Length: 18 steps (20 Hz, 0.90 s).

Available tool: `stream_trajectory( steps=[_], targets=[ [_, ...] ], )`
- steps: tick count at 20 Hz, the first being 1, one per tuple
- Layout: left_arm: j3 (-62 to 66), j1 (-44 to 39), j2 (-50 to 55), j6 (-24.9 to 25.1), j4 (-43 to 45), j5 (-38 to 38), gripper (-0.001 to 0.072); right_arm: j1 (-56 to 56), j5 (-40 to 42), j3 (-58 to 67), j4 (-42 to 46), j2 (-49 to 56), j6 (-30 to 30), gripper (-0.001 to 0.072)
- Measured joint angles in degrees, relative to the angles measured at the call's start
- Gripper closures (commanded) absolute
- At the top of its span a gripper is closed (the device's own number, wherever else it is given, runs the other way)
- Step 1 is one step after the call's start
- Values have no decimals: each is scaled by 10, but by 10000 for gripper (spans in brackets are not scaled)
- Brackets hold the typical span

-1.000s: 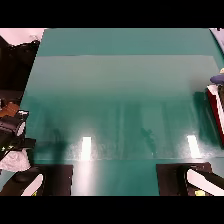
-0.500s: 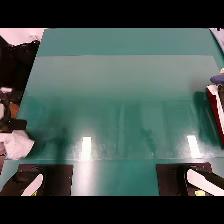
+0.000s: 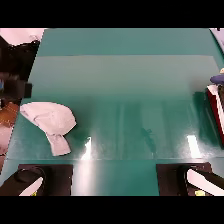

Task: Fold the shirts.

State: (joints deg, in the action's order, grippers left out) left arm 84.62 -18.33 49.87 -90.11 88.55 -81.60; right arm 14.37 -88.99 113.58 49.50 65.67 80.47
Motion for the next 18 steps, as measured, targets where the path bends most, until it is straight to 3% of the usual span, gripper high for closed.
stream_trajectory(
  steps=[4, 5, 6, 7, 12, 18],
  targets=[
    [121, -86, 100, 29, -40, -1, 687, 0, 5, 0, 0, 0, 0, 699],
    [137, -96, 122, 33, -36, -13, 617, 0, 5, 0, 0, 0, 0, 699],
    [146, -99, 138, 35, -23, -29, 252, 0, 4, 0, 0, 0, 0, 699],
    [152, -97, 151, 37, -5, -47, 76, 0, 3, 0, 0, 0, 0, 699],
    [83, 2, 148, 27, 41, -98, 86, 0, 1, 0, 0, 0, 0, 698],
    [-172, 209, 83, 8, 43, -5, 85, 0, 0, 0, 0, 0, 0, 699]
  ],
)
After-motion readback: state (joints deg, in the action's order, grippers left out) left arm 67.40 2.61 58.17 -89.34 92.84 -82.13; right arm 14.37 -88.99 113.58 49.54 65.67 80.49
